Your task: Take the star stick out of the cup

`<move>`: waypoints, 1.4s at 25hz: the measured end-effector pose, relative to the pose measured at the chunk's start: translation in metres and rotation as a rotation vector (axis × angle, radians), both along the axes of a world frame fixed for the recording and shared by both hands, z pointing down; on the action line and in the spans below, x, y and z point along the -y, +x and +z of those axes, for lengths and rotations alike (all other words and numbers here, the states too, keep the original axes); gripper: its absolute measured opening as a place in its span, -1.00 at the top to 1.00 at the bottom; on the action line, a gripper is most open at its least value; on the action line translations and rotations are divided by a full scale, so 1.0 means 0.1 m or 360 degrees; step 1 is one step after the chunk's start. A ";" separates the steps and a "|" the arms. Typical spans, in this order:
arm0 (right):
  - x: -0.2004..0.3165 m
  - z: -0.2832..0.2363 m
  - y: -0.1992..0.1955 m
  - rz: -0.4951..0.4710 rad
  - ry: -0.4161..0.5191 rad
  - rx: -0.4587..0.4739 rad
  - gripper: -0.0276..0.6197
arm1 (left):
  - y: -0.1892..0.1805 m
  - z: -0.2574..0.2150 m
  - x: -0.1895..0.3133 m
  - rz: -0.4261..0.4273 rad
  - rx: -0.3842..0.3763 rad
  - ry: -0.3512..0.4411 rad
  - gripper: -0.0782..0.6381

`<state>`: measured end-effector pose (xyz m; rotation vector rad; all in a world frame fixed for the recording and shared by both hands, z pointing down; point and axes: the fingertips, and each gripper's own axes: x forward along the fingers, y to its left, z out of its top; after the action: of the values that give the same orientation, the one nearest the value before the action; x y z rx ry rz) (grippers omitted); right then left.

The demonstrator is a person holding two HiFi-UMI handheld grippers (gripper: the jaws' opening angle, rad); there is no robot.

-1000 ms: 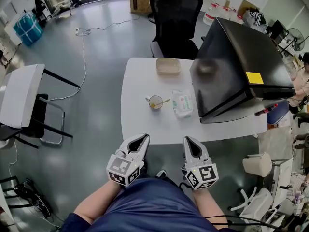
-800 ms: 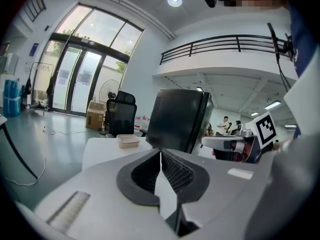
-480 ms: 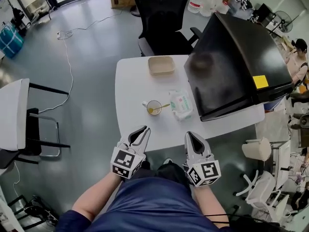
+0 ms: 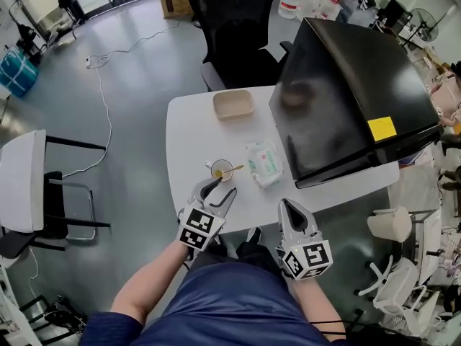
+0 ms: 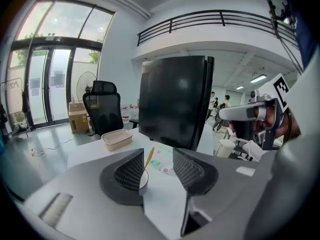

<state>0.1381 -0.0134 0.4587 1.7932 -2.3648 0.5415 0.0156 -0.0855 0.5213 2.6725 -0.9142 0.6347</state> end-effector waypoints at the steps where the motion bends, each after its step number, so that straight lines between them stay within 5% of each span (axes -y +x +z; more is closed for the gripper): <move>1: 0.01 0.00 0.04 -0.0004 0.0001 0.0001 0.90 | 0.05 0.03 0.03 0.0002 0.0026 0.0010 0.35; 7: -0.02 0.03 0.25 0.0016 -0.0004 0.0016 0.90 | 0.21 0.31 0.26 -0.0063 0.0244 0.0075 0.36; 16: -0.23 0.12 0.57 0.0112 -0.0035 0.0014 0.90 | 0.33 0.73 0.38 -0.0177 0.0410 0.0028 0.36; 35: -0.46 0.15 0.83 0.0100 -0.0068 0.0005 0.90 | 0.35 0.89 0.63 -0.0451 0.0458 -0.0005 0.60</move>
<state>0.2215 0.0331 0.4736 1.8548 -2.2876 0.5987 0.0510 -0.1483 0.6100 2.4195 -1.3340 0.9627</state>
